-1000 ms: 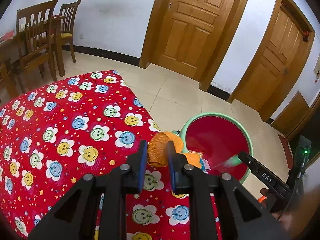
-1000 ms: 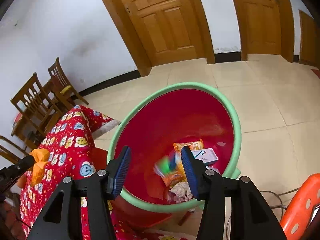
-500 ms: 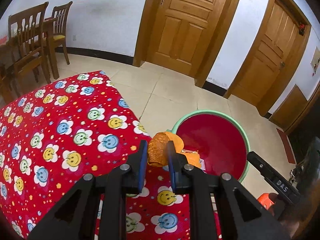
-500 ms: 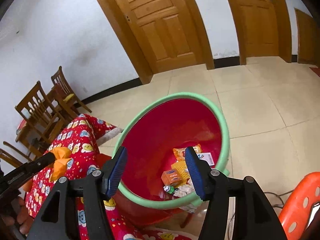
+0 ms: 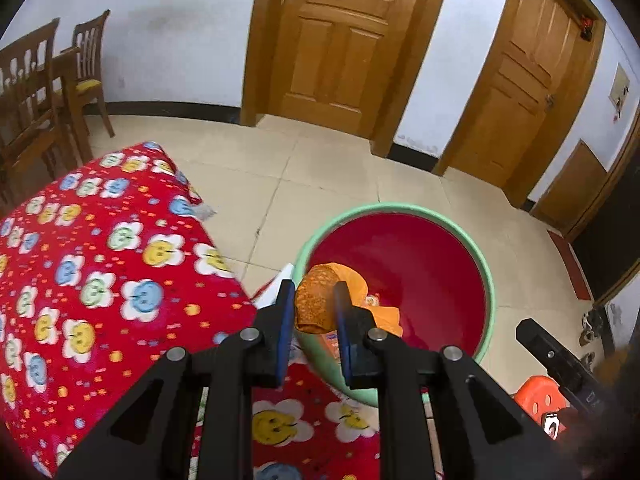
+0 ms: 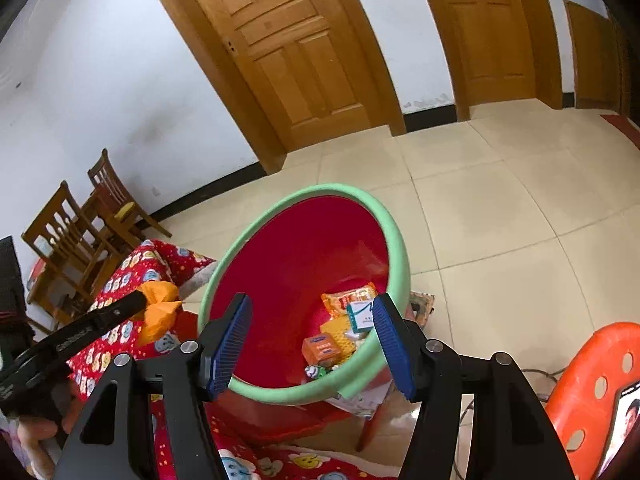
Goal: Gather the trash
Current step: 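Lower the orange cloth into the bucket and open the left gripper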
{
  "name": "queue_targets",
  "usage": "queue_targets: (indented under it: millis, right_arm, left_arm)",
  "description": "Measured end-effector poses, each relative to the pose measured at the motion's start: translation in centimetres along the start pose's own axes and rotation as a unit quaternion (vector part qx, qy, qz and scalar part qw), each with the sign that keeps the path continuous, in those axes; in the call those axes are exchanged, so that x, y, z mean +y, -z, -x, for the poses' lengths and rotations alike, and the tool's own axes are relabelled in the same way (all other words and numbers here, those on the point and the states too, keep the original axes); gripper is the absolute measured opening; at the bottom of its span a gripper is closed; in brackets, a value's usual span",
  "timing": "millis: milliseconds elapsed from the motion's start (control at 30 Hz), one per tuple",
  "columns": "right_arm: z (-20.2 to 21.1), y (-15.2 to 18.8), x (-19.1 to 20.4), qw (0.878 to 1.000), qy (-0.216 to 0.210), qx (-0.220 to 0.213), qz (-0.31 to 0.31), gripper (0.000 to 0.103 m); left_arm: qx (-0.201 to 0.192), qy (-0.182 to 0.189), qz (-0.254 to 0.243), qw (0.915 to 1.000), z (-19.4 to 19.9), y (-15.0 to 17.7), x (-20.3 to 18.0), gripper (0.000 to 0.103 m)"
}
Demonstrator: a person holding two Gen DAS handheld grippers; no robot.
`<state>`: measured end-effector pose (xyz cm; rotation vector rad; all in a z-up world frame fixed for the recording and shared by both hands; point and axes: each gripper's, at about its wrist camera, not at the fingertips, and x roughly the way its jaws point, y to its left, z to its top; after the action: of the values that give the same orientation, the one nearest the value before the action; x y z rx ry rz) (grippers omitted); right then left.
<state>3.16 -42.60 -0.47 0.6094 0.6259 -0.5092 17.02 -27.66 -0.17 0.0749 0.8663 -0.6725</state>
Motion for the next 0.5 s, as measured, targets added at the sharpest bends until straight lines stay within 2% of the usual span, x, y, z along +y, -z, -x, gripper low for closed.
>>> queue_targets:
  millis: [300, 400, 467, 500]
  right_arm:
    - [0.1, 0.0, -1.4, 1.0, 0.008, 0.001, -0.013, 0.064]
    - [0.0, 0.0, -1.6, 1.0, 0.008, 0.003, -0.016, 0.064]
    - [-0.1, 0.1, -1.5, 1.0, 0.007, 0.006, -0.017, 0.064]
    - [-0.1, 0.1, -1.5, 1.0, 0.006, 0.007, -0.017, 0.064]
  left_arm:
    - [0.026, 0.005, -0.039, 0.9989, -3.2, 0.3, -2.1, 0.019]
    - [0.029, 0.003, -0.044, 0.9986, -3.4, 0.5, -2.4, 0.03]
    - [0.027, 0.002, -0.042, 0.9988, -3.2, 0.6, -2.5, 0.045]
    - [0.025, 0.0, -0.042, 0.9988, -3.1, 0.7, -2.5, 0.048]
